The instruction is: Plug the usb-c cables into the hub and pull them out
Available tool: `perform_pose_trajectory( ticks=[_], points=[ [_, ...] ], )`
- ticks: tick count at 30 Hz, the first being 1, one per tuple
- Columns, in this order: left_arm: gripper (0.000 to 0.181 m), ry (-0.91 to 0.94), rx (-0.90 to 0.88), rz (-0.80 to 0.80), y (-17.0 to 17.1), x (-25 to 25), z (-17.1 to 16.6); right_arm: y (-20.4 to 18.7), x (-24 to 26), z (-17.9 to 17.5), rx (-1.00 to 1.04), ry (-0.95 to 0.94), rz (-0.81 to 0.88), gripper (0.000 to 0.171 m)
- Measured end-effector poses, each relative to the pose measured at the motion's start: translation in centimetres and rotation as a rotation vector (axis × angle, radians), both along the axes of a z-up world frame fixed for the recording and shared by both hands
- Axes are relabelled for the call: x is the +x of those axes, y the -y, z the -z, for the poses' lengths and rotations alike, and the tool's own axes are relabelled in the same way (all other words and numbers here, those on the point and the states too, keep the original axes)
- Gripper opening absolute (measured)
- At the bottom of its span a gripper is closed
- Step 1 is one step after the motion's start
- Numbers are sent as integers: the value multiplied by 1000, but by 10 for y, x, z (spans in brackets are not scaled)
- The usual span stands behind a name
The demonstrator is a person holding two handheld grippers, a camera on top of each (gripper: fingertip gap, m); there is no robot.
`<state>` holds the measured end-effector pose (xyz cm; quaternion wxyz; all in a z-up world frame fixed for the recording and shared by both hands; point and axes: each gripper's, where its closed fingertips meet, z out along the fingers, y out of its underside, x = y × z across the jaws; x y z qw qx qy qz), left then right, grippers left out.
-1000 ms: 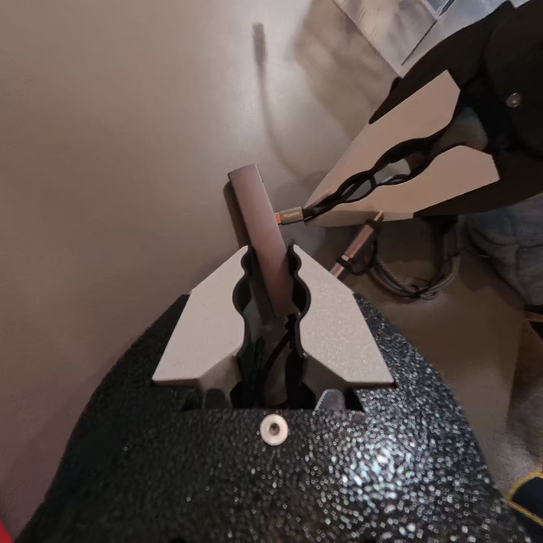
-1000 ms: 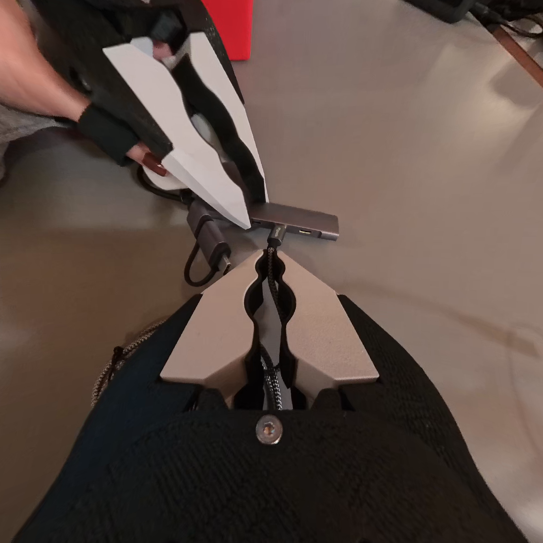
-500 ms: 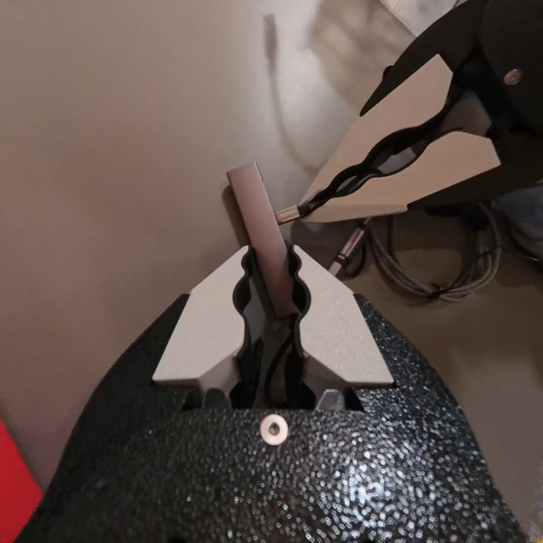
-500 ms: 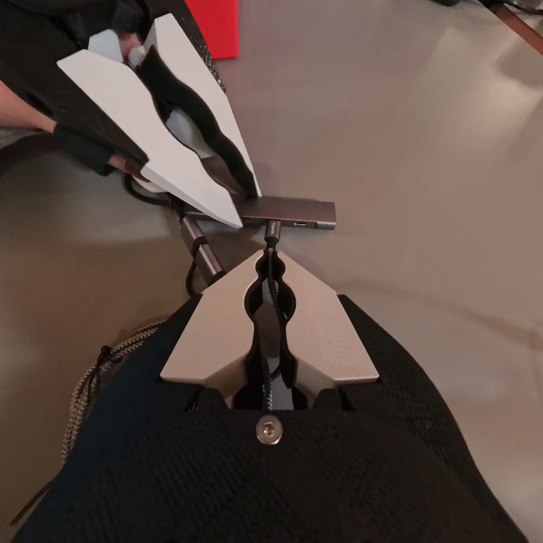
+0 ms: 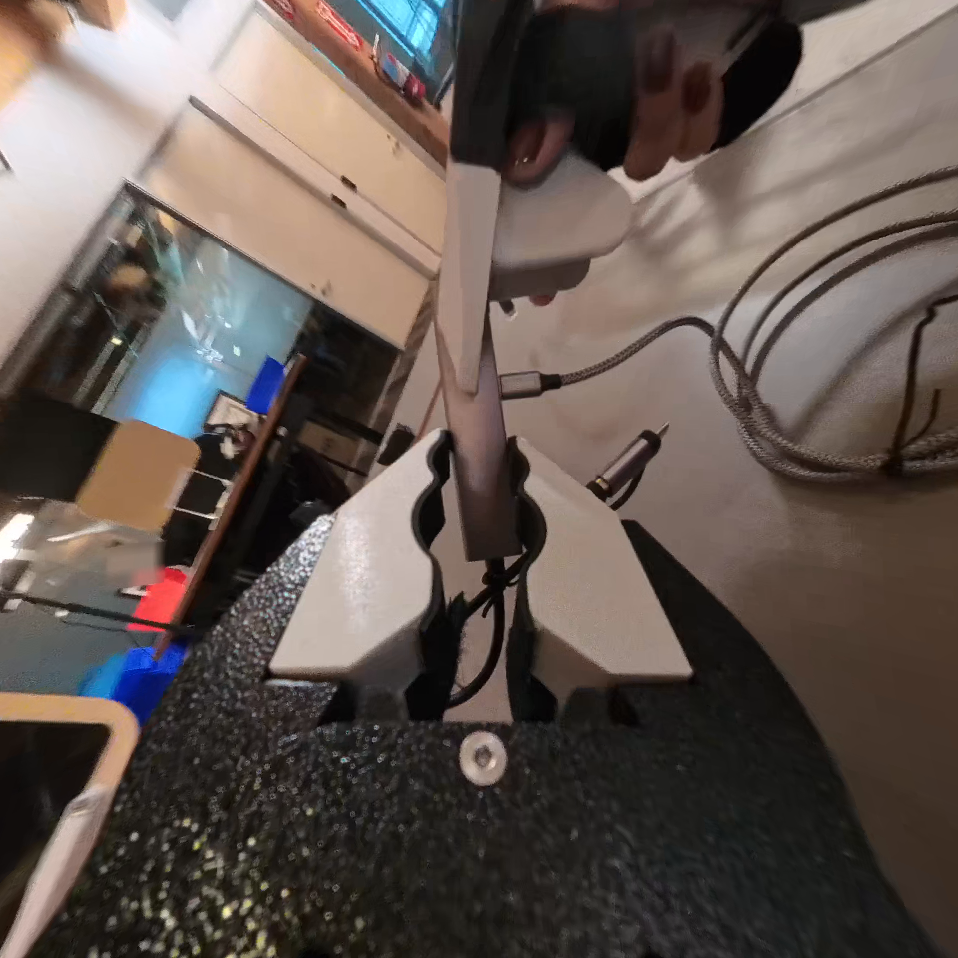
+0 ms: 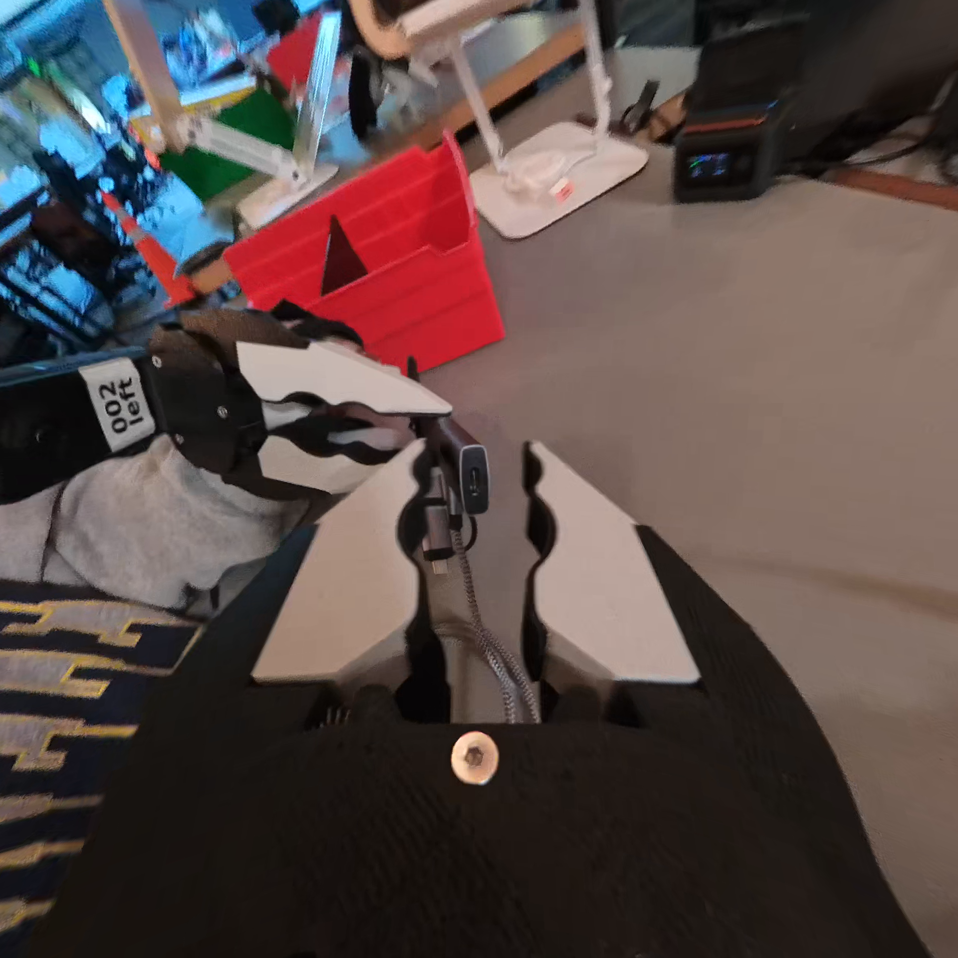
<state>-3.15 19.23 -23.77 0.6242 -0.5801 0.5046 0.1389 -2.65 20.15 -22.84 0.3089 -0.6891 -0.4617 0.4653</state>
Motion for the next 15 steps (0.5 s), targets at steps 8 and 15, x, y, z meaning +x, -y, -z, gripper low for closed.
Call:
perform_pose_trajectory(
  ticks=[8,15],
  points=[
    [41,319,10,-46,3,-16,-37,18,19,-65,284,96,-21,8],
    [35,481,-57,-202,-16,-46,-27,-5,87,-234,745,88,201,7]
  ],
)
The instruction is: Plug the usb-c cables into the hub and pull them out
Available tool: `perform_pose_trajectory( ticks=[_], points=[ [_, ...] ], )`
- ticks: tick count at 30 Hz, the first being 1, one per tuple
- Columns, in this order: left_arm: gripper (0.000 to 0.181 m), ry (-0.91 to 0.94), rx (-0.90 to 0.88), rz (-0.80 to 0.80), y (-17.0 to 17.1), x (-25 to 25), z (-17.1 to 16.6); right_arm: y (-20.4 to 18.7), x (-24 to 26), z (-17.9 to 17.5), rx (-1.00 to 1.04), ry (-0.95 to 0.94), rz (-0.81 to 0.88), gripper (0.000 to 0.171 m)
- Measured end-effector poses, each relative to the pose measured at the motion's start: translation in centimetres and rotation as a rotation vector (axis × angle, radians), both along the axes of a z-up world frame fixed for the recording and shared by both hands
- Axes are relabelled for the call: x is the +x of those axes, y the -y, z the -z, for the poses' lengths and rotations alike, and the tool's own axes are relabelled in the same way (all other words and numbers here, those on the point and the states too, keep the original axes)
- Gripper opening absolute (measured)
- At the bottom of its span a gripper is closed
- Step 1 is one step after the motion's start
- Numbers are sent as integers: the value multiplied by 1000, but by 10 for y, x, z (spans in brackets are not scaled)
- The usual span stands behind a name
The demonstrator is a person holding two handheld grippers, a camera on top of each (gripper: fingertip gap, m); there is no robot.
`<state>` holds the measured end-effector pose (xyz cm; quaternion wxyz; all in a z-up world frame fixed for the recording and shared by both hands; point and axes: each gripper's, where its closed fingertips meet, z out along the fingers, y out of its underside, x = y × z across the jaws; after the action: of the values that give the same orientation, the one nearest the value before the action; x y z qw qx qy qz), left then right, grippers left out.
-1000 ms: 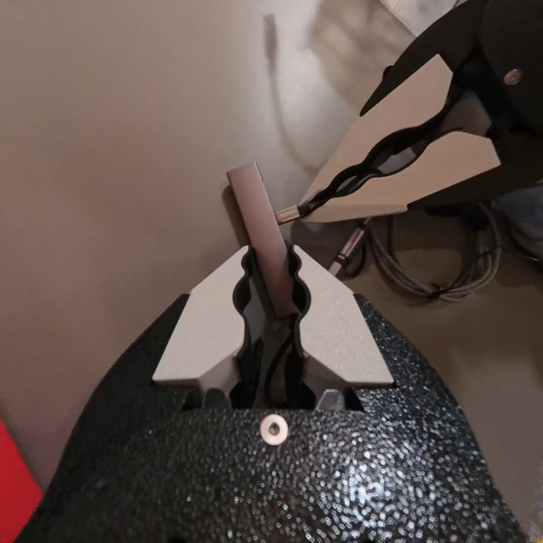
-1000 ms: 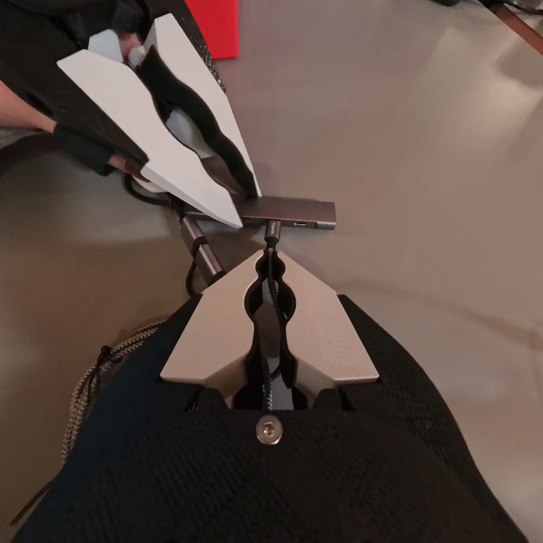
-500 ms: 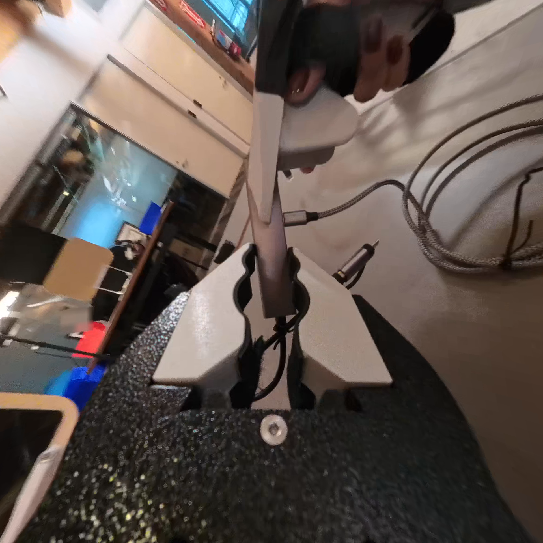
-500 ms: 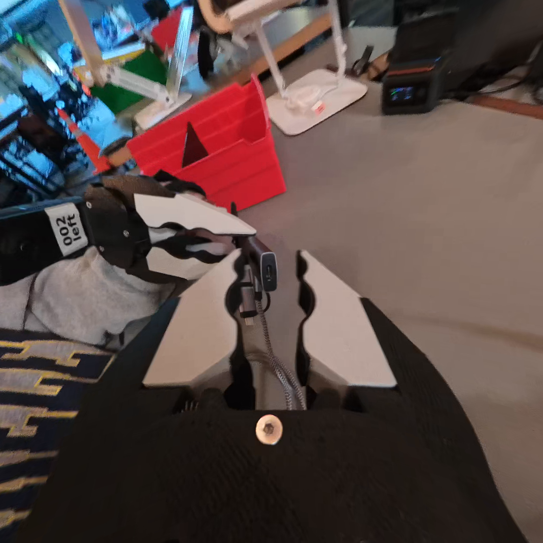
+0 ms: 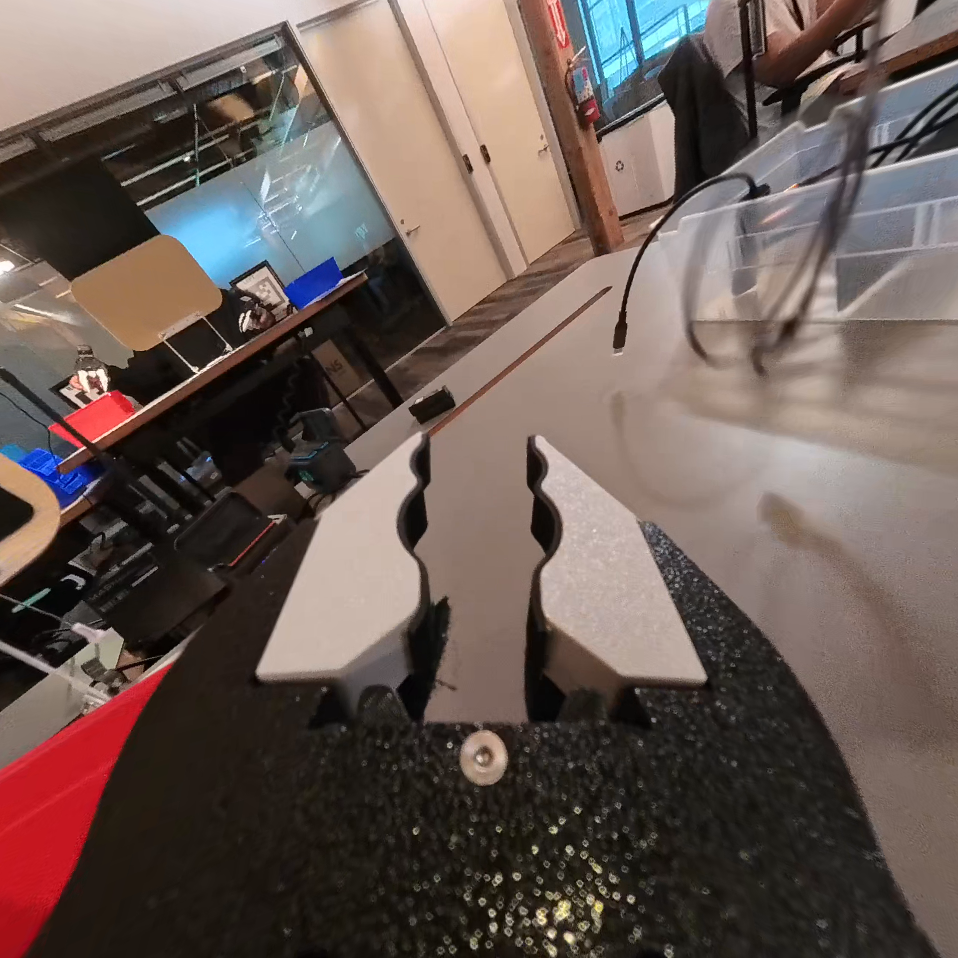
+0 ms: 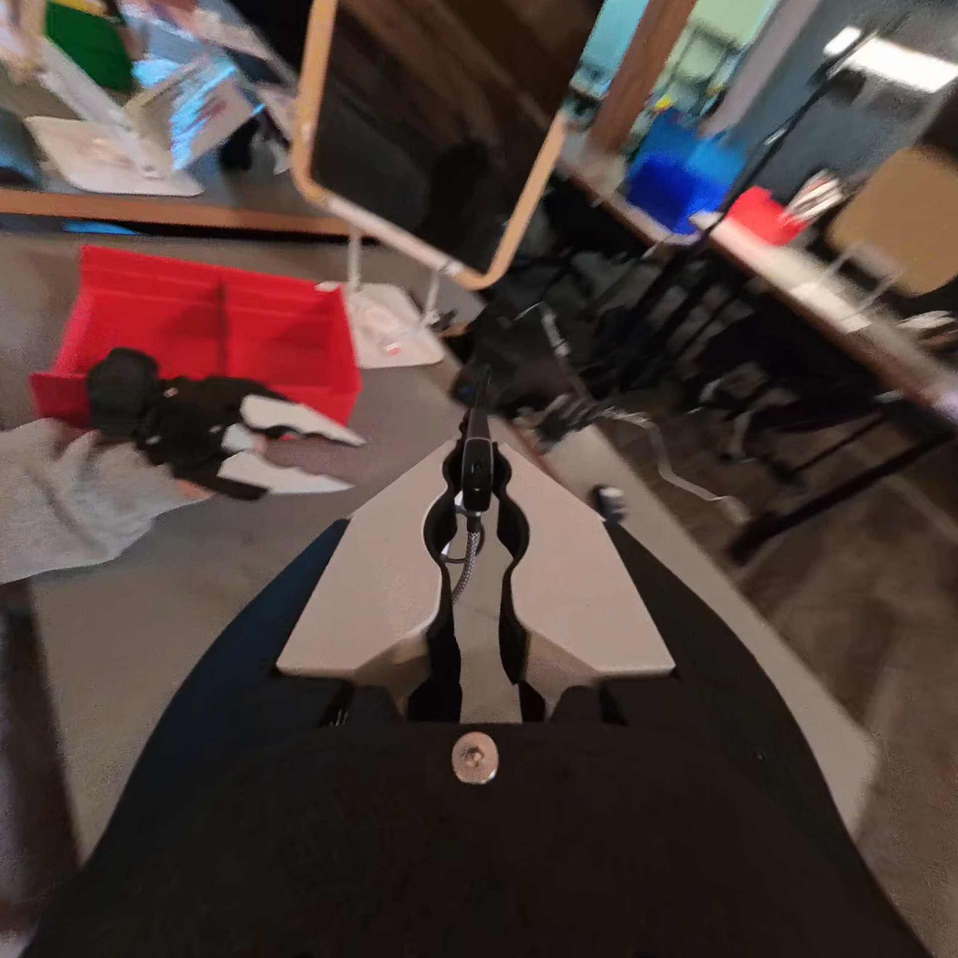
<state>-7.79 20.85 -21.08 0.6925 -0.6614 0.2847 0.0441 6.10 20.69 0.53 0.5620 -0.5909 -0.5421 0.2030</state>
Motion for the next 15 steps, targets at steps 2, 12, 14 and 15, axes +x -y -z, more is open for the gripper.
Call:
perform_pose_trajectory(
  ticks=[2,12,14,15],
  points=[
    [35,0,-16,3,-2,1,4,-18,23,-45,132,1,92,8],
    [31,88,-156,29,-9,-1,25,-115,123,-116,391,-6,385,8],
    [31,117,-174,36,-10,-2,27,-132,141,-99,418,-15,426,8],
    [31,131,-183,41,-11,-2,28,-138,150,-91,442,-32,445,8]
  ],
)
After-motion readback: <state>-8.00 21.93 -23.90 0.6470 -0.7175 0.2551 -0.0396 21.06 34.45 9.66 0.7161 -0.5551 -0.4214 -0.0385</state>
